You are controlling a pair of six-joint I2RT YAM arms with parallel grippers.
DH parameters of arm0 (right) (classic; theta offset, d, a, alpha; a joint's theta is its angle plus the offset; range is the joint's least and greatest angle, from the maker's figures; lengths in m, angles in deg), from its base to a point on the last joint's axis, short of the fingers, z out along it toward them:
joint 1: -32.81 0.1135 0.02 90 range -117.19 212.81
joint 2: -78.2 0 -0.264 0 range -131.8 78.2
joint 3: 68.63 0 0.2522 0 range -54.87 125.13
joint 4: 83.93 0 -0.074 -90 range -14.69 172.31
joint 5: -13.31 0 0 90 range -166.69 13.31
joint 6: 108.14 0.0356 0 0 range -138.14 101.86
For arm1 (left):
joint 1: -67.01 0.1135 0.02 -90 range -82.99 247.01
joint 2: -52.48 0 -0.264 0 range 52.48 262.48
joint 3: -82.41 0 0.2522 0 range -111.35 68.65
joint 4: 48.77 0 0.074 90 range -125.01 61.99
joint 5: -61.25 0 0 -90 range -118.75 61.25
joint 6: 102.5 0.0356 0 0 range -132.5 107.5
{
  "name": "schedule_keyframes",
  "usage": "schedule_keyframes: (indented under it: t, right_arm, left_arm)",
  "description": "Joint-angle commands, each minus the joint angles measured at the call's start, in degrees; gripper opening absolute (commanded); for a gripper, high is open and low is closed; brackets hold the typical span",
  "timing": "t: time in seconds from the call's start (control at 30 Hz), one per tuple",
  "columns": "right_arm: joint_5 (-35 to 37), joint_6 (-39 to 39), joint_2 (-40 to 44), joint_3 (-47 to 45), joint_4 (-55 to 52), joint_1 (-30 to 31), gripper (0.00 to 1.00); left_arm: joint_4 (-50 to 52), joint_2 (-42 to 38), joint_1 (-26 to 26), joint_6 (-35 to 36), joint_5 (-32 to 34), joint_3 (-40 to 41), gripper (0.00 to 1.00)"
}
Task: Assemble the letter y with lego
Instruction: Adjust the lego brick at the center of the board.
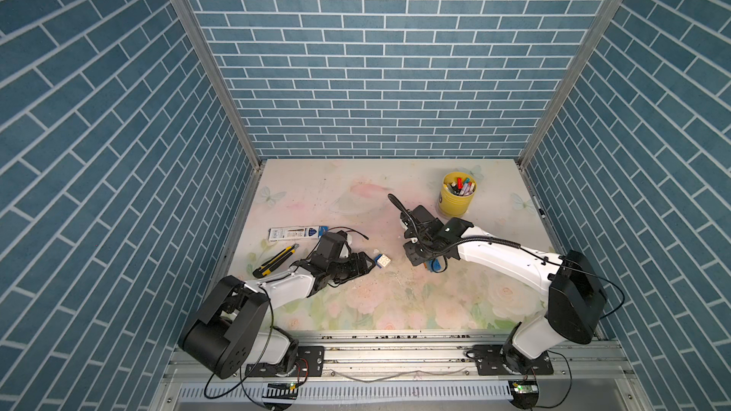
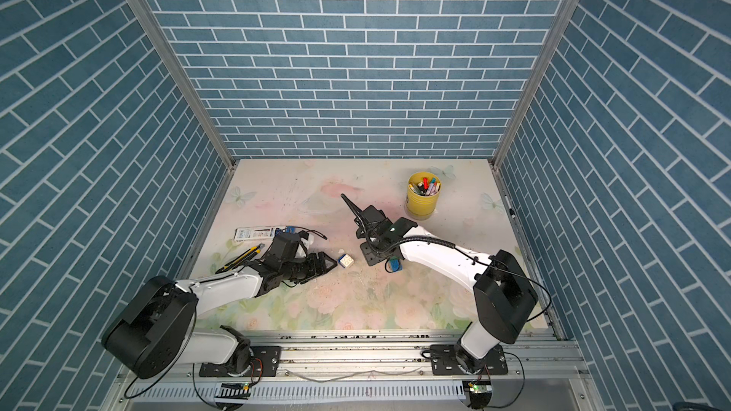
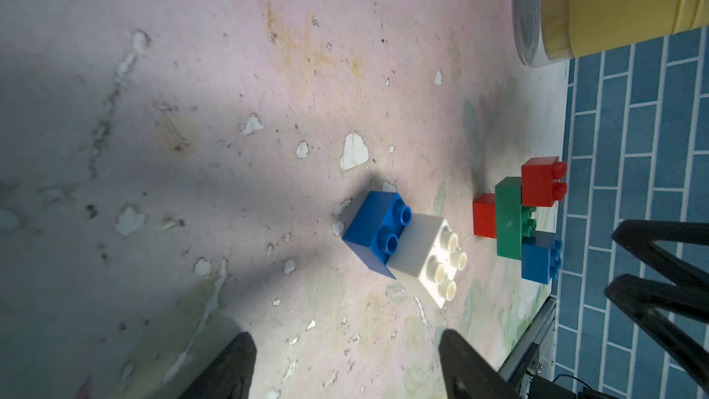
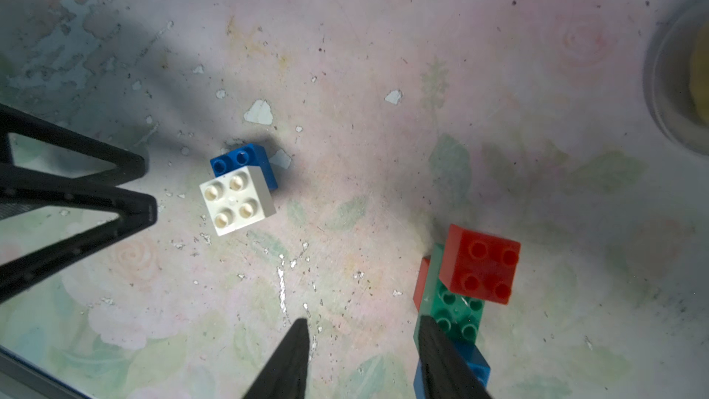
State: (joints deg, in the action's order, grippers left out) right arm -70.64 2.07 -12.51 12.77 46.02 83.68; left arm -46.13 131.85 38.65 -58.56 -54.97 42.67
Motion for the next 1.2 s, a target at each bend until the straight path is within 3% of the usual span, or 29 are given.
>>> schedule_keyframes:
  t: [0.0,0.2,0.57,0.8,1.17]
  right_arm:
    - [0.99,2.29,0.57,-0.07,1.2,-0.15,0.47]
    - [0.7,2.29,0.15,-0.31,1.4,-0.14,0.47]
    - [1.08,2.66,-1.03,-0.22,1.0,-0.41,0.47]
    - [0.87,3.15,-1.57,-0.31,0.81,-0.45,0.46]
    - [1.05,3.78,-2.73,0.13,-0.02,-1.69,0.46]
  left_arm:
    - [-5.06,2.09,0.46,-0.85,-0.43,1.34,0.79]
    - [-8.87,4.63,1.14,-1.77,-0.91,2.92,0.79]
    - [1.45,7.05,1.17,4.81,-1.69,-1.12,0.77]
    - [-0.37,11.39,1.13,4.27,-2.5,-1.93,0.75]
    - [5.45,12.02,1.18,7.68,-1.29,-3.55,0.7]
